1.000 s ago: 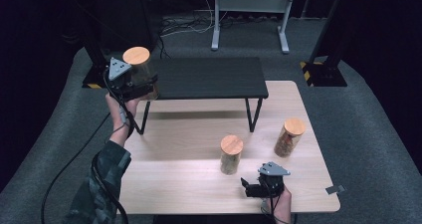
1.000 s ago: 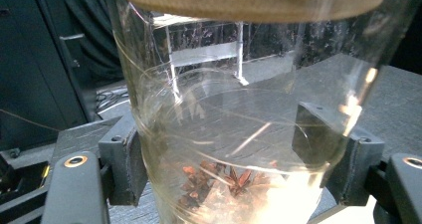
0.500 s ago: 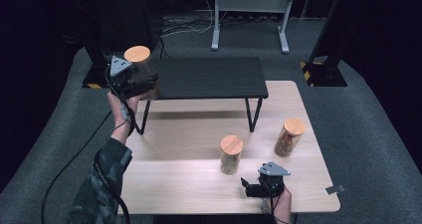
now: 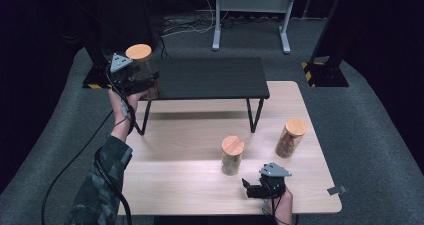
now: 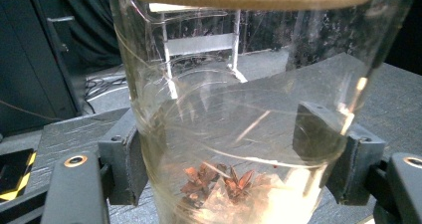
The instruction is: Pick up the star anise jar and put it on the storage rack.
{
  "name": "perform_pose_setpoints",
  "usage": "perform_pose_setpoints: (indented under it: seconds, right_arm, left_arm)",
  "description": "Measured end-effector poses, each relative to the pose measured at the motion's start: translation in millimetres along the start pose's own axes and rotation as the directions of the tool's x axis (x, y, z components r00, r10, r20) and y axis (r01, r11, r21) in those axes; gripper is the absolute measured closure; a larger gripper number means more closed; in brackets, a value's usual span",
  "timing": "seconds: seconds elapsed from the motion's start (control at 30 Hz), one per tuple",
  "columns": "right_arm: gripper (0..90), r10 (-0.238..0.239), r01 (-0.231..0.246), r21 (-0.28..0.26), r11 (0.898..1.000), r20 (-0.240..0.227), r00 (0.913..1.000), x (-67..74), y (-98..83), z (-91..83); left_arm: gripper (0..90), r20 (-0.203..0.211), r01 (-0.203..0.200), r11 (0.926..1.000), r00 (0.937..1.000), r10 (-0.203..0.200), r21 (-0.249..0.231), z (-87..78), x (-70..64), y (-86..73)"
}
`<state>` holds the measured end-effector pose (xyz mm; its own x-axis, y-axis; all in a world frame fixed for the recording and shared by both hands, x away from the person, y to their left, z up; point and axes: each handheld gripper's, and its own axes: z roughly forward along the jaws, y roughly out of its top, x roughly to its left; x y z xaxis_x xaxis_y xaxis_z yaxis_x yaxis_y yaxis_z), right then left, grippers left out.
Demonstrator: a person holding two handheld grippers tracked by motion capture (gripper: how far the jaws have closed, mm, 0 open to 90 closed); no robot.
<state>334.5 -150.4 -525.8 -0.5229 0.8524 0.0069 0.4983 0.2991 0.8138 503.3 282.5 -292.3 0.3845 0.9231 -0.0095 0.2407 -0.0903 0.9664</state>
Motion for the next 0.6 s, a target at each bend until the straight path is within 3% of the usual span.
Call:
perform_pose_setpoints:
  seconds: [0.6]
  right_arm:
    - [1.3, -0.003, 0.003, 0.0, 1.0, 0.0, 1.0, 0.3, 0.0, 0.1]
  left_arm:
    - [25.0, 0.005, -0.006, 0.9999, 1.0, 0.006, 0.016, 7.9, 3.3, 3.9]
